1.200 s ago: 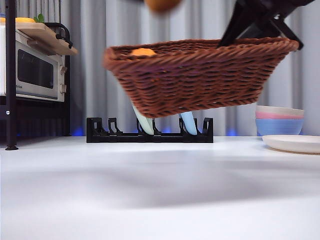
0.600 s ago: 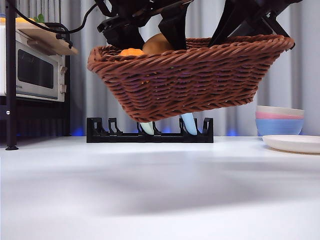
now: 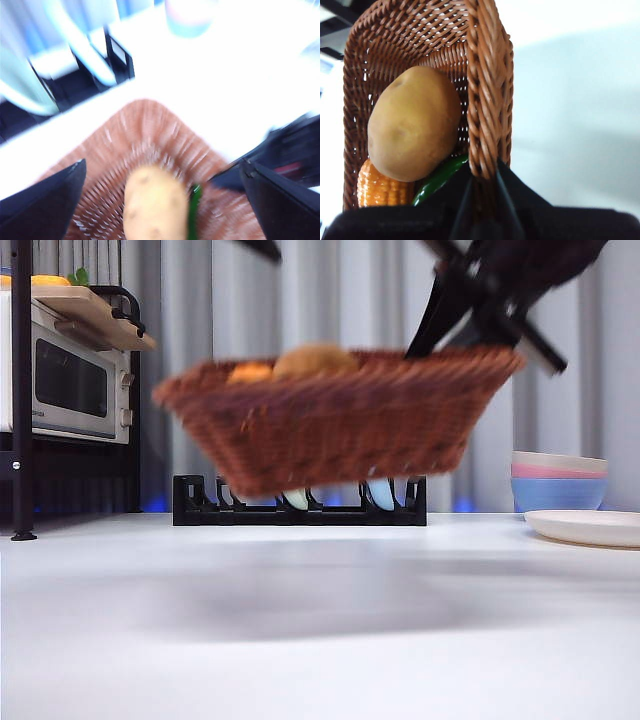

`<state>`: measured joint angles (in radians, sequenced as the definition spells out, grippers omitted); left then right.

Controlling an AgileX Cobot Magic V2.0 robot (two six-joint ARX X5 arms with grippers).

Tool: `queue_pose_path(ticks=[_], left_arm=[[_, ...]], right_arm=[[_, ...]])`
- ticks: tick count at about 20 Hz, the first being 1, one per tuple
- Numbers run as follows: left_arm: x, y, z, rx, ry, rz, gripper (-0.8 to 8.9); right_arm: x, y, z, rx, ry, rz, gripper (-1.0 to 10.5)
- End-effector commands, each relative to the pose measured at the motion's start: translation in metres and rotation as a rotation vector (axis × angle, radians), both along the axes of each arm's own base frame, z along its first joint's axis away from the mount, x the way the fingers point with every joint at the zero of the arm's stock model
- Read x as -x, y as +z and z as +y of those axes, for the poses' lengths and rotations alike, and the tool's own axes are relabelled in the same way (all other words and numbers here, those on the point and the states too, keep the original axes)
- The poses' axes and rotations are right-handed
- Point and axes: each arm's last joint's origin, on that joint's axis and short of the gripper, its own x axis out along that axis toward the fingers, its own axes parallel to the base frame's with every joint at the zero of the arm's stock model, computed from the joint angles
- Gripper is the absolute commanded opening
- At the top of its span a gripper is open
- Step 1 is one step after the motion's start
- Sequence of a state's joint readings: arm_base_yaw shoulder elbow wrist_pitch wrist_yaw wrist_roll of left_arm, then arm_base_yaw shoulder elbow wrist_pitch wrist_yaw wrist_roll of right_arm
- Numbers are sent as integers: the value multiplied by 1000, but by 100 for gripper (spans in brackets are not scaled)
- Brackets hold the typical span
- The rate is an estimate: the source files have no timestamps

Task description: Pick up the basket,pick up the corn from the table,pick up the potato from the table,pick up the cucumber from the table,put all items into the basket

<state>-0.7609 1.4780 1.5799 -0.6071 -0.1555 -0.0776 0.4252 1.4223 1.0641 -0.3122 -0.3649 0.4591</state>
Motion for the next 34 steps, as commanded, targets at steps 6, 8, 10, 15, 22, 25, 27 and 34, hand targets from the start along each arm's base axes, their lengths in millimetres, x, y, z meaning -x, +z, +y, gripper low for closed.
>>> queue_pose_path(ticks=[6, 8, 10, 15, 22, 25, 27, 34], left_arm=[[25, 39, 29, -102, 62, -71, 566], [29, 42, 34, -106, 82, -83, 566], [33, 45, 39, -119, 106, -96, 566], [36, 49, 46, -152, 146, -120, 566], [32, 48, 52, -182, 160, -121, 566], [30, 48, 54, -202, 158, -130, 566], [29, 48, 56, -204, 166, -131, 561], [33, 50, 73, -247, 197, -110, 312]], right_arm=[[-39, -69, 12, 32, -100, 196, -12], [-42, -81, 13, 47, -105, 232, -12], [-44, -87, 14, 56, -107, 253, -12], [-44, -89, 14, 60, -107, 257, 35], [-44, -79, 2, 90, -126, 207, 419], [-42, -64, -5, 96, -113, 146, 416], [-36, -48, -11, 107, -93, 86, 410], [-1, 11, -32, 174, -1, -152, 403]])
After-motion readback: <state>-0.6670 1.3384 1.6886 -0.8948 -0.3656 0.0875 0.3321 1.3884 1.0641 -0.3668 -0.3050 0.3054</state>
